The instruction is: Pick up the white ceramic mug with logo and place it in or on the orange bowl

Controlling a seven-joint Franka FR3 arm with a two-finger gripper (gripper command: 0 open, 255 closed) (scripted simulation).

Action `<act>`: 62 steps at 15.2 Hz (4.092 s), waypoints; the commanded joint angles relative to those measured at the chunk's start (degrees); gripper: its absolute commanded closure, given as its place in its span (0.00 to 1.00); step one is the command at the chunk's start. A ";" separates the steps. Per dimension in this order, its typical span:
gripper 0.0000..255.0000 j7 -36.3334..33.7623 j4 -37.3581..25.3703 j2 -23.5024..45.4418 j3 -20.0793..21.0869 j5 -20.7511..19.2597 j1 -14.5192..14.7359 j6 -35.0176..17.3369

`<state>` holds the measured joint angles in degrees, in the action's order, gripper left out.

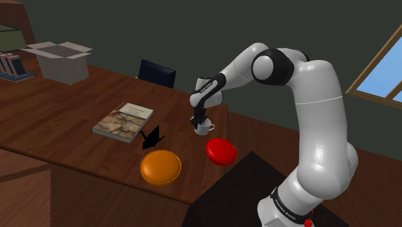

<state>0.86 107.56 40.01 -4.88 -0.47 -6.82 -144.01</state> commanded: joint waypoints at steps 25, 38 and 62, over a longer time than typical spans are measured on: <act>1.00 0.13 1.42 -14.69 -0.78 -0.90 0.69 13.24; 1.00 -5.87 7.48 -23.15 0.68 -1.94 4.93 15.90; 1.00 -38.04 18.39 -31.89 13.83 -2.01 24.03 14.87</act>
<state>-35.62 126.32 8.19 8.29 -2.55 16.35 -129.59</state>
